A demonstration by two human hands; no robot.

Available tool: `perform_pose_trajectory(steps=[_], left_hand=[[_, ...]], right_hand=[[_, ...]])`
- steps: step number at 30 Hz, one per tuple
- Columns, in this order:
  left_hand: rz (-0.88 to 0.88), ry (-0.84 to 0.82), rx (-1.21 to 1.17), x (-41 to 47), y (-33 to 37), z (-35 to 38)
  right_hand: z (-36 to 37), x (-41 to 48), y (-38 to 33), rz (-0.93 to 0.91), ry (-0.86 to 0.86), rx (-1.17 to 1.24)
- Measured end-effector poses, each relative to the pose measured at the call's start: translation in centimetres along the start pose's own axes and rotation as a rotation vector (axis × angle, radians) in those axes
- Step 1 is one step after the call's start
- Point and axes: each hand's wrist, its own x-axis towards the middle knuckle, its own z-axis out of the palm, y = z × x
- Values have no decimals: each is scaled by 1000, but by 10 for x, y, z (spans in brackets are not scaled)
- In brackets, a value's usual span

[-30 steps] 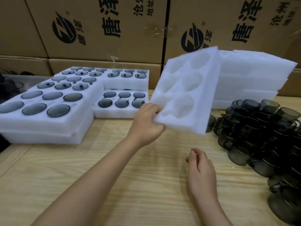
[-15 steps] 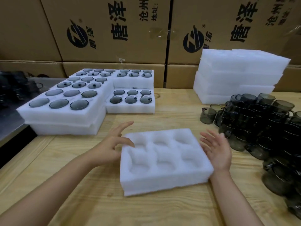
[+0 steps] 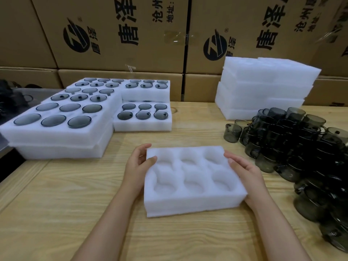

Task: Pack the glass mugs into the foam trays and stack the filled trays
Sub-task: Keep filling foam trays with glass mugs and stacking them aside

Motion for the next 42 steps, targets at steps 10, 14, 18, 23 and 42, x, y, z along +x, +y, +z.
perform_pose_trajectory(steps=[10, 14, 18, 23, 42], left_hand=[[36, -59, 96, 12, -10, -1], [57, -75, 126, 11, -10, 1], [46, -76, 113, 11, -9, 3], [48, -77, 117, 10, -8, 2], [234, 0, 134, 2, 8, 3]], right_hand=[[-14, 10, -43, -646, 602, -1207], [-25, 48, -71, -468, 659, -1679], [-38, 72, -80, -181, 649, -1900], [-44, 79, -72, -197, 614, -2046], [81, -50, -29, -612, -1, -818]])
